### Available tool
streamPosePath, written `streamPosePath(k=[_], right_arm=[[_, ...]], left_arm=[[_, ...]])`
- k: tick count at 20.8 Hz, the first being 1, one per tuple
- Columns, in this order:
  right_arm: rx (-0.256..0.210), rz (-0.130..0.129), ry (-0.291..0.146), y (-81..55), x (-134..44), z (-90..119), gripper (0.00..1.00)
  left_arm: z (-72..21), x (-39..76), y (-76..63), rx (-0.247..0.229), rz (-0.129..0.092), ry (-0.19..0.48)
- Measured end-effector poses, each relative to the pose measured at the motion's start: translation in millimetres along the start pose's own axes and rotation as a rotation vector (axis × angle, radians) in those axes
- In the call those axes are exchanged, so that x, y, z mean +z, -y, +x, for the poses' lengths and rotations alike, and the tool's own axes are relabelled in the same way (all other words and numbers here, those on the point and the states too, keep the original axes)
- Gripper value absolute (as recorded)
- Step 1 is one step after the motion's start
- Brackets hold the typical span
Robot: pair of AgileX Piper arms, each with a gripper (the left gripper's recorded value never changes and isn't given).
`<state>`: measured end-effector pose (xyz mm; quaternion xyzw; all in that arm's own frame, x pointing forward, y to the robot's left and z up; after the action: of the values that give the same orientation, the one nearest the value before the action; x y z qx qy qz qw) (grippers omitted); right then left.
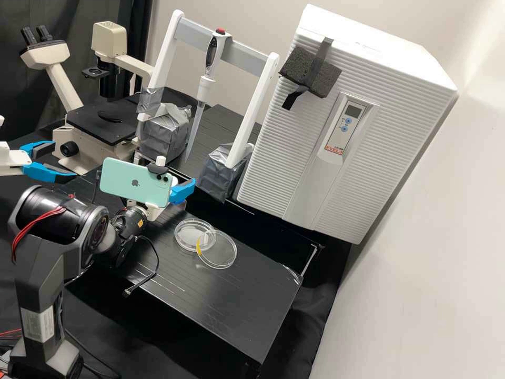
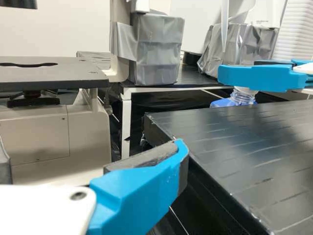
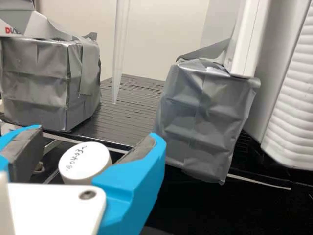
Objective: Open the bottle
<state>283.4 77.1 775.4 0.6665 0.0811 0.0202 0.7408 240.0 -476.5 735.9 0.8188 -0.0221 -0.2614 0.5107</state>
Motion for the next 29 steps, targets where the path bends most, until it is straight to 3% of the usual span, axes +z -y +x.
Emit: streamPosePath(k=[4,29], right_arm=[[0.006,0.008,0.011,-0.1,0.9,0.1,0.00],[-0.003,0.003,0.001,3.0,-2.9,-0.3,0.00]], left_arm=[[0.3,1.0,0.3,0.001,0.000,0.000],[0.5,0.2,-0.3,0.008,-0.006,-0.014]])
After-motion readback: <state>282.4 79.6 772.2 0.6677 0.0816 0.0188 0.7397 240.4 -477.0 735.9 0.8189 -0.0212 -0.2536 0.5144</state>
